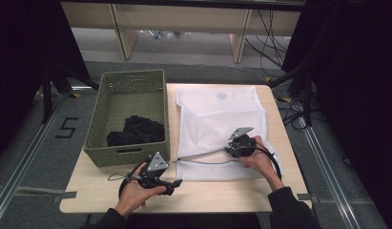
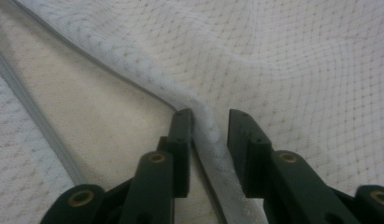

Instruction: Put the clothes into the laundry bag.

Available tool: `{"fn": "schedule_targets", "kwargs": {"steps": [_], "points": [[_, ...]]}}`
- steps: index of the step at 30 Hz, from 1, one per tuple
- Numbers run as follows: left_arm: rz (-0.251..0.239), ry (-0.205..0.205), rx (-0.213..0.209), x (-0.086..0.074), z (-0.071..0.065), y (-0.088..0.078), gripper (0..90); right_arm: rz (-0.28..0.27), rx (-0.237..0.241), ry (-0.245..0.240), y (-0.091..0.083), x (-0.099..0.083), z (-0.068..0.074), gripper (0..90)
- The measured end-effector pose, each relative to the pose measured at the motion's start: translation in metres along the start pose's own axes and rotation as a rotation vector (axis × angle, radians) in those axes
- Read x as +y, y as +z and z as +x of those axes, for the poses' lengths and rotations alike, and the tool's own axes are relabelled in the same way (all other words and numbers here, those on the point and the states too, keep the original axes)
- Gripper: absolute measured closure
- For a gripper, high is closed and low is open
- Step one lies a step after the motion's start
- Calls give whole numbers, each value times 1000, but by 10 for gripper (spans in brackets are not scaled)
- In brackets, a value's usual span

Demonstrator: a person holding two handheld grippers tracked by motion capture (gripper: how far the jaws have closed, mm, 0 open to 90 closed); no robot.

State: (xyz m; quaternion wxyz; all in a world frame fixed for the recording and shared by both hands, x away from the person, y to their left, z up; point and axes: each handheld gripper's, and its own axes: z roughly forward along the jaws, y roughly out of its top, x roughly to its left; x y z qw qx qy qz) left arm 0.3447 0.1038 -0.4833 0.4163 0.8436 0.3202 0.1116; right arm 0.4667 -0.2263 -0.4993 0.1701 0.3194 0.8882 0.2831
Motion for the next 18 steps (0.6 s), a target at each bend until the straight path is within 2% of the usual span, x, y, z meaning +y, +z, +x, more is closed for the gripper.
{"fn": "schedule_targets", "kwargs": {"steps": [2, 4, 5, 7, 8, 10, 13, 14, 16, 18], "points": [[3, -2, 6, 0, 0, 0, 226, -9, 16, 0, 1, 0, -2, 796], [6, 1, 5, 0, 0, 0, 226, -2, 9, 7, 1, 0, -1, 812], [5, 0, 8, 1, 0, 1, 226, -2, 2, -17, 1, 0, -1, 852], [4, 2, -7, 2, 1, 2, 226, 6, -2, -27, 0, 1, 2, 880], [6, 1, 6, 2, 1, 3, 227, 6, 0, -38, 0, 2, 3, 890], [9, 5, -1, 3, 1, 3, 227, -3, -4, -50, 0, 2, 3, 894], [14, -10, 8, 2, 2, 4, 227, -16, -10, -58, -3, 3, 2, 897], [13, -12, 2, 1, 2, 4, 227, -34, -24, -66, -7, 5, 2, 898], [18, -2, 6, 1, 2, 3, 227, -27, -22, -59, -9, 5, 3, 897], [15, 4, 8, 1, 2, 1, 228, -67, -45, -70, -15, 9, 2, 898]]}}
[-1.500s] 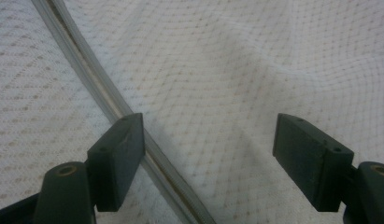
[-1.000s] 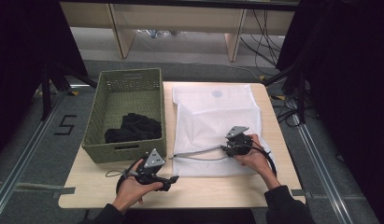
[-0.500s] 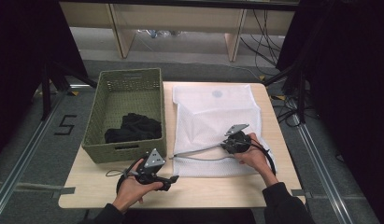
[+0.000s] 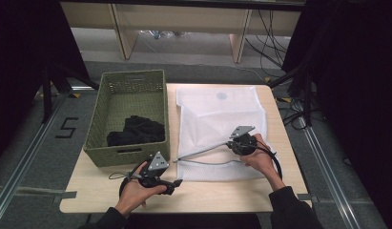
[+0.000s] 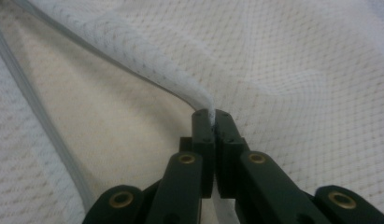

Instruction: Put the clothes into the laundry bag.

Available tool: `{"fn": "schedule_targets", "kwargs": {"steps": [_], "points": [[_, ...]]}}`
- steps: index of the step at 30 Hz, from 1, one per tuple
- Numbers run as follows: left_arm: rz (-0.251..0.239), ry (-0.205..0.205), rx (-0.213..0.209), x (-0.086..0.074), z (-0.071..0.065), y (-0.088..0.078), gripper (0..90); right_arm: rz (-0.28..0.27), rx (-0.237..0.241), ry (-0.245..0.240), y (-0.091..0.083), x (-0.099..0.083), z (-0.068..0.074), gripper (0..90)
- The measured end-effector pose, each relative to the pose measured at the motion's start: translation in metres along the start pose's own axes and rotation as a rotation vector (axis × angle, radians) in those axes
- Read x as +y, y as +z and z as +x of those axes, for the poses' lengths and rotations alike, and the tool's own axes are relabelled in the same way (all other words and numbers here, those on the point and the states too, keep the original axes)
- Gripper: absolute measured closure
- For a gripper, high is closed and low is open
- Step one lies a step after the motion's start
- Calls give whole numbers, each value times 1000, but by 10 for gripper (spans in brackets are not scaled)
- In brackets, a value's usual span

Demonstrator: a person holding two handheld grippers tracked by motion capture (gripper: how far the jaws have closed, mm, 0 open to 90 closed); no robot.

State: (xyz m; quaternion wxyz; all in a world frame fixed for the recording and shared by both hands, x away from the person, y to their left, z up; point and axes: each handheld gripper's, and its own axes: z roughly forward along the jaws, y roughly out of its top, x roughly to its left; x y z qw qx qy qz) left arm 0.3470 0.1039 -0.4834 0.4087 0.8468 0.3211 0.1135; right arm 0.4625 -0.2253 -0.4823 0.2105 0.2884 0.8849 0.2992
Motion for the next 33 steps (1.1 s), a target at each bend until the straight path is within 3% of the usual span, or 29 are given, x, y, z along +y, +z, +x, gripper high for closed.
{"fn": "schedule_targets", "kwargs": {"steps": [1, 6, 8, 10, 11, 15, 21, 24, 25, 26, 27, 28, 31, 32, 33], "points": [[-20, -4, 1, 2, 1, -3, 228, 12, 0, -7, -3, 1, -1, 898], [-31, -3, -1, 4, 1, -7, 228, 1, -2, -7, -9, 5, -1, 898], [-62, -17, -12, 9, 0, -13, 230, -19, -9, -38, -10, 7, -3, 898], [-63, -13, -7, 11, -1, -15, 229, -21, -25, -23, -14, 10, -2, 898], [-81, -42, -24, 13, -3, -17, 229, -25, -29, -28, -15, 11, -3, 898], [-69, -7, -24, 20, -5, -24, 227, -47, -39, -30, -22, 17, -8, 899], [-90, 10, -50, 34, -10, -37, 226, -76, -41, -36, -25, 24, -13, 899], [-99, 13, -36, 43, -6, -48, 224, -89, -39, -29, -31, 30, -16, 899], [-111, -14, -28, 50, 2, -57, 215, -96, -38, -48, -32, 31, -18, 899], [-111, -14, -28, 50, 2, -57, 213, -104, -37, -45, -33, 32, -18, 899], [-148, -73, -23, 58, 11, -64, 214, -105, -30, -42, -33, 33, -19, 899], [-158, -79, -23, 63, 18, -67, 215, -98, -24, -35, -34, 33, -19, 899], [-176, -85, 29, 76, 37, -76, 220, -113, -24, -31, -36, 36, -20, 899], [-176, -85, 29, 76, 37, -76, 219, -113, -24, -31, -36, 36, -20, 899], [-172, -100, 57, 83, 51, -80, 219, -125, -29, -53, -38, 38, -22, 898]]}}
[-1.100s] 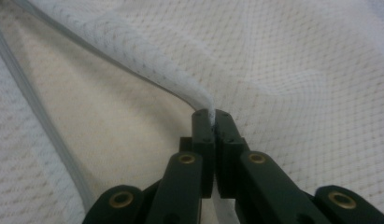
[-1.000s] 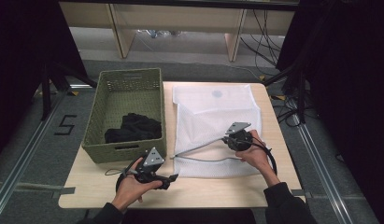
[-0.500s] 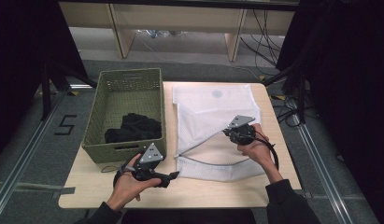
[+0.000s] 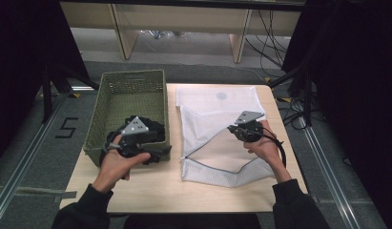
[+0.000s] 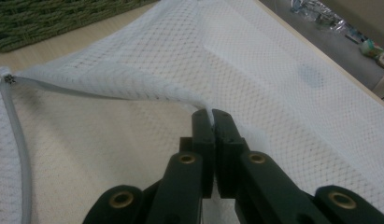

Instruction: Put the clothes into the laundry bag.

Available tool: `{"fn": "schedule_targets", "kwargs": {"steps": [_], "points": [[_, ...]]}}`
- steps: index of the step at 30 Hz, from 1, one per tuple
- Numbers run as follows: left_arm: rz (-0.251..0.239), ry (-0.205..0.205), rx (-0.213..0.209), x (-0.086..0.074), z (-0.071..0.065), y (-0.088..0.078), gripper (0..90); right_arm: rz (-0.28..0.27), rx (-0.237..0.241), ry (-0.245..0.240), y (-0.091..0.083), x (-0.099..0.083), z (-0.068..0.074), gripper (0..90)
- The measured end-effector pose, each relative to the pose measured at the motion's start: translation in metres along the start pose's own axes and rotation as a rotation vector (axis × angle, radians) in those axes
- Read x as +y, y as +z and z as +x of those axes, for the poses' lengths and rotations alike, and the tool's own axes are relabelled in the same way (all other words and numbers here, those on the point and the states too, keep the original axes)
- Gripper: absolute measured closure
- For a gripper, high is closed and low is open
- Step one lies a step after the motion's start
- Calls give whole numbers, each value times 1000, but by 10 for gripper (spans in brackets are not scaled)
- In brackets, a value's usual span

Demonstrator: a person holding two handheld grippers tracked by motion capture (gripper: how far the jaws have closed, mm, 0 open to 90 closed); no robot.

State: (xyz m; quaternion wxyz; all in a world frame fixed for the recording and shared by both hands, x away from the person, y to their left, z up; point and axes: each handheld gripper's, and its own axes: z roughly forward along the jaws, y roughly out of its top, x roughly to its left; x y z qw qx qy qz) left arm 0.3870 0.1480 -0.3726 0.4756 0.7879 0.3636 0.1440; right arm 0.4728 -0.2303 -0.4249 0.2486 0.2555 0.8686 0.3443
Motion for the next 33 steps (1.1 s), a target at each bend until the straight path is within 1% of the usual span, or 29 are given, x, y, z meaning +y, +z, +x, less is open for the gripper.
{"fn": "schedule_targets", "kwargs": {"steps": [1, 2, 3, 4, 5, 6, 7, 8, 9, 10, 11, 12, 13, 14, 16, 17, 18, 19, 20, 21, 22, 23, 24, 25, 27, 28, 29, 30, 33], "points": [[-2, -2, 9, 4, 7, 0, 219, 3, 0, 19, -1, 1, 1, 899], [7, -2, 15, 6, 13, 0, 219, 1, -3, 24, -1, 1, 0, 898], [24, 6, 29, 10, 22, 0, 219, -1, -4, 37, -2, 1, 0, 899], [65, 32, 35, 13, 32, -1, 219, -6, 0, 20, -2, 2, -2, 898], [65, 32, 35, 13, 32, -1, 218, -2, -3, 33, -3, 2, -3, 898], [77, 31, 50, 15, 40, 0, 218, -2, -3, 33, -3, 2, -3, 898], [89, 42, 70, 16, 48, 1, 217, -2, -3, 32, -3, 1, -3, 898], [178, 67, 126, 18, 62, 4, 215, -1, 2, 34, -2, 1, -3, 898], [178, 67, 126, 18, 62, 4, 214, -1, 2, 34, -2, 1, -3, 898], [236, 110, 172, 19, 71, 11, 213, -3, 0, 34, -1, 1, -3, 898], [236, 110, 172, 19, 71, 11, 213, -3, 0, 34, -1, 1, -3, 898], [247, 77, 158, 18, 80, 20, 213, 9, 1, 34, 0, 0, -2, 898], [258, 55, 151, 17, 84, 25, 213, 12, 5, 36, 0, 0, -2, 898], [285, 58, 155, 17, 87, 29, 213, 13, 12, 31, 2, 0, -2, 898], [341, 102, 158, 18, 94, 35, 213, 13, 7, 33, 2, -1, -2, 898], [344, 107, 149, 18, 96, 39, 213, 8, 8, 17, 4, -1, -3, 898], [331, 88, 141, 17, 99, 44, 213, 7, 6, 17, 4, -2, -3, 898], [351, 73, 121, 18, 101, 45, 211, 17, 4, 33, 3, -3, -2, 898], [351, 73, 121, 18, 101, 45, 206, 17, 4, 33, 3, -3, -2, 898], [346, 58, 87, 16, 104, 50, 206, 24, 12, 42, 4, -3, -2, 898], [387, 58, 59, 14, 108, 55, 193, 15, 10, 35, 5, -3, -4, 897], [401, 59, 50, 12, 109, 59, 194, 23, 14, 42, 5, -3, -3, 898], [401, 59, 50, 12, 109, 59, 194, 23, 14, 42, 5, -3, -3, 898], [411, 59, 32, 10, 111, 63, 194, 28, 12, 37, 5, -3, -2, 898], [453, 90, -40, 6, 114, 68, 182, 21, 10, 37, 6, -3, -3, 898], [453, 90, -40, 6, 114, 68, 179, 27, 12, 37, 6, -4, -2, 897], [469, 97, -60, 5, 113, 72, 187, 26, 16, 23, 7, -4, -3, 897], [469, 113, -50, 5, 113, 73, 189, 32, 17, 39, 6, -4, -1, 897], [489, 101, -55, 4, 114, 77, 159, 29, 16, 37, 8, -4, -2, 897]]}}
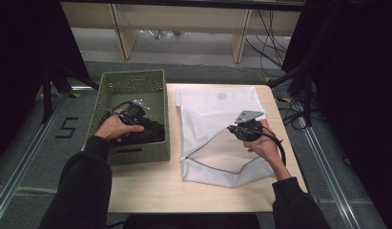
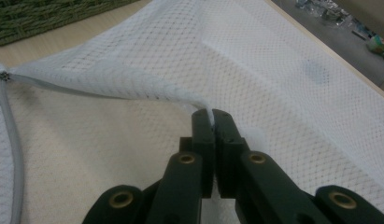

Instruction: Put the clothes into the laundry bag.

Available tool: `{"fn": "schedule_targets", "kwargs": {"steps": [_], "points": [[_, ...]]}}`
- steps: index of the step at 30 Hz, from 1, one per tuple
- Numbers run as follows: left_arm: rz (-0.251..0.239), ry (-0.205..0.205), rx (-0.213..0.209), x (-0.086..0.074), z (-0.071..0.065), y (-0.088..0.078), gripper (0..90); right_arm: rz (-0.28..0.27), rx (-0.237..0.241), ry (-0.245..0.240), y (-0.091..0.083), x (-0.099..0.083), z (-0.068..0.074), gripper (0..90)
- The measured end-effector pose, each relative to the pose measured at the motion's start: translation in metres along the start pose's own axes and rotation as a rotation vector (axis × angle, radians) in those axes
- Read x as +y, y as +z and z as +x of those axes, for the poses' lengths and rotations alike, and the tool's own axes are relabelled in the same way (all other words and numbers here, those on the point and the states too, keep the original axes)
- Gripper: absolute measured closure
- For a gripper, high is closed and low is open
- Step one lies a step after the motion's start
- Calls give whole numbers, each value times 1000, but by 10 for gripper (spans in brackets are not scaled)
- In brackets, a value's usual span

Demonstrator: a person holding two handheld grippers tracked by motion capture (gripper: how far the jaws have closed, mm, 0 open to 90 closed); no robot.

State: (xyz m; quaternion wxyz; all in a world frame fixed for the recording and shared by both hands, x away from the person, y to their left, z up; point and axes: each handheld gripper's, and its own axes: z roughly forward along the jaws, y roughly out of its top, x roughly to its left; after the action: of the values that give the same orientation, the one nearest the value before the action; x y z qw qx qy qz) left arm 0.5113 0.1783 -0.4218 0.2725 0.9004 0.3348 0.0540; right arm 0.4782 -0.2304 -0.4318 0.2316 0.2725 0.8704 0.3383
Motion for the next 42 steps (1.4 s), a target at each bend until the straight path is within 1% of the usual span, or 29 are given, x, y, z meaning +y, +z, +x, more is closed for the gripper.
{"fn": "schedule_targets", "kwargs": {"steps": [2, 5, 6, 7, 8, 11, 12, 13, 14, 15, 18, 19, 20, 21, 22, 23, 24, 25, 27, 28, 30, 31, 33, 34, 38, 39, 40, 41, 42], "points": [[25, -3, 6, 1, 3, 8, 155, 7, 2, -10, 1, 0, 1, 897], [72, -40, 23, 0, 5, 23, 143, 5, 3, -22, 1, 1, 1, 897], [124, 3, 32, -1, 8, 27, 131, 5, 4, -23, 1, 1, 1, 897], [124, 3, 32, -1, 8, 27, 118, 6, 3, -22, 1, 1, 1, 897], [192, 19, 46, -4, 11, 38, 116, 4, -3, -16, 0, 1, 1, 897], [200, 8, 63, -7, 13, 49, 83, 0, 1, -23, 2, 0, 0, 896], [230, 27, 99, -6, 10, 57, 88, -1, -2, -27, 2, 0, -1, 896], [252, 42, 118, -2, 8, 57, 124, 5, -1, -12, 2, 0, 1, 896], [252, 42, 118, -2, 8, 57, 215, 5, -1, -12, 2, 0, 1, 896], [266, 43, 145, 4, 8, 54, 365, 4, -2, -17, 2, 0, 1, 896], [254, 31, 143, 3, 11, 52, 484, 7, -5, -16, 1, 0, 1, 896], [235, 13, 154, 3, 14, 51, 502, -3, -5, -31, 1, 1, 0, 896], [223, -4, 174, 3, 15, 50, 502, -3, -5, -31, 1, 1, 0, 896], [179, -43, 254, 5, 16, 50, 519, 0, -1, -25, 1, 0, 0, 896], [179, -43, 254, 5, 16, 50, 523, 7, -5, -18, 2, 0, 0, 897], [139, -61, 301, 8, 15, 52, 521, 9, -3, -9, 2, -1, 1, 896], [139, -61, 301, 8, 15, 52, 508, 9, -3, -9, 2, -1, 1, 896], [109, -78, 290, 8, 14, 54, 469, 8, -2, -17, 3, -1, -1, 896], [127, -79, 249, 7, 17, 51, 372, 5, 1, -24, 4, -2, -1, 896], [101, -106, 246, 5, 17, 51, 321, 7, -1, -27, 4, -3, -2, 896], [106, -110, 247, 4, 18, 49, 227, 8, 0, -26, 5, -3, -2, 896], [111, -119, 229, -1, 22, 47, 197, 14, 0, -2, 4, -3, -1, 896], [136, -141, 198, -8, 25, 50, 163, 11, 1, -26, 5, -3, -2, 896], [122, -166, 190, -11, 26, 54, 143, 11, -2, -22, 5, -3, -1, 895], [120, -178, 193, -12, 28, 60, 48, 8, 1, -26, 4, -2, -1, 894], [146, -185, 186, -13, 28, 65, 0, 16, -2, -19, 3, -2, 0, 894], [146, -185, 186, -13, 28, 65, 0, 20, 1, -20, 3, -2, 1, 894], [147, -236, 162, -14, 29, 68, 0, 18, -1, -22, 3, -2, 1, 894], [163, -213, 151, -15, 32, 67, 0, 11, -2, -21, 3, -2, 1, 894]]}}
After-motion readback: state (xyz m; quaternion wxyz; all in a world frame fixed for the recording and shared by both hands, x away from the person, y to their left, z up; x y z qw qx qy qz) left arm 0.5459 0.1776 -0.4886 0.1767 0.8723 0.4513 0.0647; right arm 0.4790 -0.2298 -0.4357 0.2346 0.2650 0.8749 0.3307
